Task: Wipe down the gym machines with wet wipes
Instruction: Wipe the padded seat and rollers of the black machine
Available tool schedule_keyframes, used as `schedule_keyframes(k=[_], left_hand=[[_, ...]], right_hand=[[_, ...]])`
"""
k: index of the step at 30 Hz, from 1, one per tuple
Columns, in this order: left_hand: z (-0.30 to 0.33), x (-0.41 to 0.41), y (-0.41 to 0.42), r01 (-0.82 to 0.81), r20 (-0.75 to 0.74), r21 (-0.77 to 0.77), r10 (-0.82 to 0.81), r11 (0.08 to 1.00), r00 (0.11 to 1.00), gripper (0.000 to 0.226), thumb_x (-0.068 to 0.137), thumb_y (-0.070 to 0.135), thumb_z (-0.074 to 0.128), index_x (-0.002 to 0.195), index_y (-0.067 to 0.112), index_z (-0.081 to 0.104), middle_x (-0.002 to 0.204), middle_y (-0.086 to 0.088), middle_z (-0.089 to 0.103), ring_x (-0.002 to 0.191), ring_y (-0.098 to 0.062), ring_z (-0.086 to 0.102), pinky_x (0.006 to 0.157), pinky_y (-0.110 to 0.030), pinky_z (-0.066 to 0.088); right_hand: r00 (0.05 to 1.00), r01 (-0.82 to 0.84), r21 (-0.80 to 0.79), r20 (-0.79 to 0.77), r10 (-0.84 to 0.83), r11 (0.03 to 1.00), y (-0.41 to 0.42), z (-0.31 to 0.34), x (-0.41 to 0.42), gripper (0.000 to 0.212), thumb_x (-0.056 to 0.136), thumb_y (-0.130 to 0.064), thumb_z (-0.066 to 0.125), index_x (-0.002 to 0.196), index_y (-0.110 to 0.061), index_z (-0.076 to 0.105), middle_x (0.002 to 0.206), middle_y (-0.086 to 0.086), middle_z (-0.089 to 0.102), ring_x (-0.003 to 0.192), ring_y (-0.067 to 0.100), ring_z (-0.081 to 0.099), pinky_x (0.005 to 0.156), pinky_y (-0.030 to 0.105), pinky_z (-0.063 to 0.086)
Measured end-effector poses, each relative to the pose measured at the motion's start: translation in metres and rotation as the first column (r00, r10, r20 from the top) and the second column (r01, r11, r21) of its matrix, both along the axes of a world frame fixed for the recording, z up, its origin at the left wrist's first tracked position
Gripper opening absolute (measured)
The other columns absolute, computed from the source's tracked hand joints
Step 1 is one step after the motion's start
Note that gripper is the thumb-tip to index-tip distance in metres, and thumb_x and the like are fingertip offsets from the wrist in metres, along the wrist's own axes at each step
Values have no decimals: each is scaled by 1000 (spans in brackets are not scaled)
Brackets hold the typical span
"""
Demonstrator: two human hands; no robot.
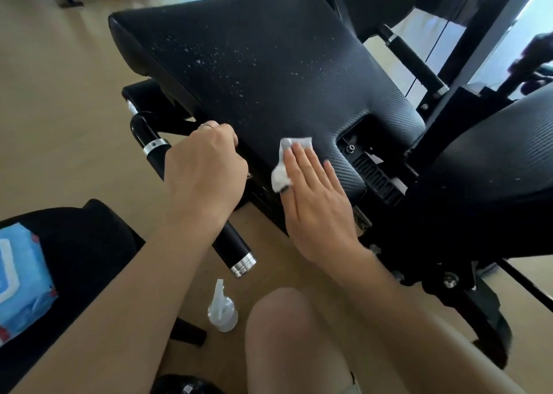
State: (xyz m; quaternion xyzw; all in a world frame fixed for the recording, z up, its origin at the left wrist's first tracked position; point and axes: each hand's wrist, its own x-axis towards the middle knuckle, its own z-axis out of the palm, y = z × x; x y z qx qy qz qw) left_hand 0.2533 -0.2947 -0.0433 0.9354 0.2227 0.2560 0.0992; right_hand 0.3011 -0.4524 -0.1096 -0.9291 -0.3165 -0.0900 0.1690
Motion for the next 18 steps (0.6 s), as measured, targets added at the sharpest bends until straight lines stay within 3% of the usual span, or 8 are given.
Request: schedule_keyframes(k=[4, 7, 9, 12, 14, 16, 18], left_hand=[[2, 0, 2, -5, -2, 2, 5, 1000, 1000, 30, 95, 7, 48, 115, 14, 69, 115, -4, 66, 92, -26, 64, 68, -35, 40], [2, -1, 1, -2, -14, 10, 2, 1000, 1000, 29, 95, 5, 48, 113, 14, 69, 114, -4, 66, 87, -26, 63, 66, -34, 37], [1, 0, 2, -14, -13, -1, 14, 1000, 1000, 26, 94, 5, 49, 109, 13, 68, 111, -4, 65, 83, -26, 62, 65, -34, 36], [1, 2, 2, -27, -10, -3, 27, 1000, 1000, 22, 94, 7, 49, 106, 13, 67, 109, -3, 64, 79, -26, 61, 64, -34, 35], [1, 0, 1, -20, -11, 4, 20, 1000, 1000, 22, 94, 8, 48, 105, 13, 67, 108, -4, 64, 79, -26, 60, 64, -35, 36], [1, -1, 1, -8, -9, 3, 8, 1000, 1000, 23, 95, 8, 48, 107, 13, 67, 109, -5, 64, 81, -26, 60, 65, -35, 38], [3, 0, 2, 0, -8, -7, 0, 1000, 1000, 26, 96, 8, 47, 111, 13, 67, 112, -6, 64, 83, -25, 58, 66, -35, 40]], right_hand=[[996, 18, 11, -90, -17, 1000, 30, 26, 42, 56, 110, -37, 11, 164, -24, 4, 172, -7, -1, 157, 8, -7, 127, 35, -9], [980, 160, 37, -130, -154, 986, 4, 11, 39, 55, 109, -33, 13, 164, -25, 6, 172, -10, 0, 156, 5, -8, 127, 34, -9], [943, 295, 166, -209, -259, 941, -21, -4, 24, 55, 109, -32, 14, 164, -23, 11, 172, -9, 5, 156, 4, -3, 128, 33, -4], [890, 418, 402, -360, -279, 815, -28, -15, -1, 54, 111, -29, 19, 163, -17, 16, 171, -5, 11, 157, 7, 1, 127, 25, -1], [874, 459, 409, -367, -318, 789, -19, -17, -9, 54, 111, -27, 22, 163, -13, 16, 172, -1, 10, 158, 11, 0, 126, 24, -2], [895, 437, 394, -284, -345, 808, -13, -17, -1, 57, 109, -30, 21, 162, -10, 20, 170, 4, 18, 157, 16, 9, 128, 29, 3], [903, 415, 373, -280, -326, 830, -16, -9, 24, 55, 107, -30, 22, 157, -10, 35, 160, 3, 38, 149, 19, 29, 123, 30, 17]])
